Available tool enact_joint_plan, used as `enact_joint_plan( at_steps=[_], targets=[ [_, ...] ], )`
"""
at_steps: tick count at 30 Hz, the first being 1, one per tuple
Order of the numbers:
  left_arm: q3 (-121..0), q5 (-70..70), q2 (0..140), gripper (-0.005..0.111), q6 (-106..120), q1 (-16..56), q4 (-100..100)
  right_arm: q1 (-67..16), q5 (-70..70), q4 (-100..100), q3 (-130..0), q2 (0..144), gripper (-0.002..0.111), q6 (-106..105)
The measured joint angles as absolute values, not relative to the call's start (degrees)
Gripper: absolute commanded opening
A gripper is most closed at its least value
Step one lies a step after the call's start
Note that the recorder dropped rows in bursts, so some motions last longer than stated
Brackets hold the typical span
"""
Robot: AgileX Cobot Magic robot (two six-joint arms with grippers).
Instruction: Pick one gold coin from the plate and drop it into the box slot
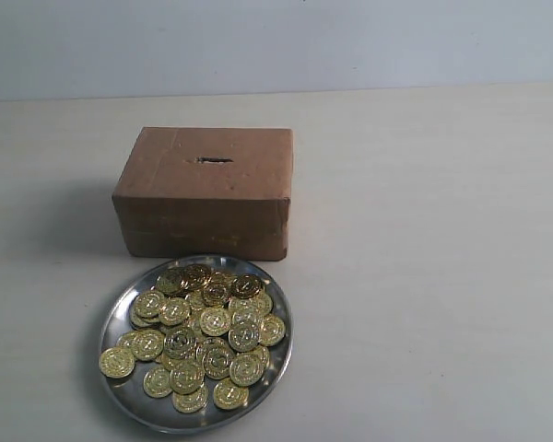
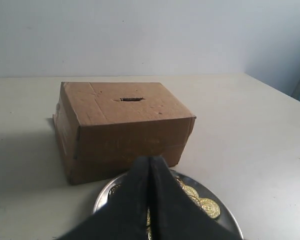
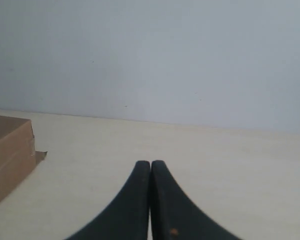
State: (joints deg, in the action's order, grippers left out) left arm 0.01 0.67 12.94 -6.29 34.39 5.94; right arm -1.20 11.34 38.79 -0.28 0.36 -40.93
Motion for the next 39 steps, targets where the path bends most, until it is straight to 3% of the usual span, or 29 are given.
enact_joint_plan(
  at_steps=[9,16,39],
  targets=[
    [0.0,0.7,12.9,0.0,-6.3,34.4,5.9,-1.2,10.3,38.8,-0.3,0.4,0.0,-38.0],
    [0.0,0.7,12.9,0.0,-6.2,34.4,5.9,-1.2,11.0,7.6,-0.3,0.4,0.0,-2.8],
    [0.0,0.9,12.9,0.0,-6.2,34.4,5.9,-1.2,16.7,2.4,-0.3,0.4,0.0,0.0]
  ],
)
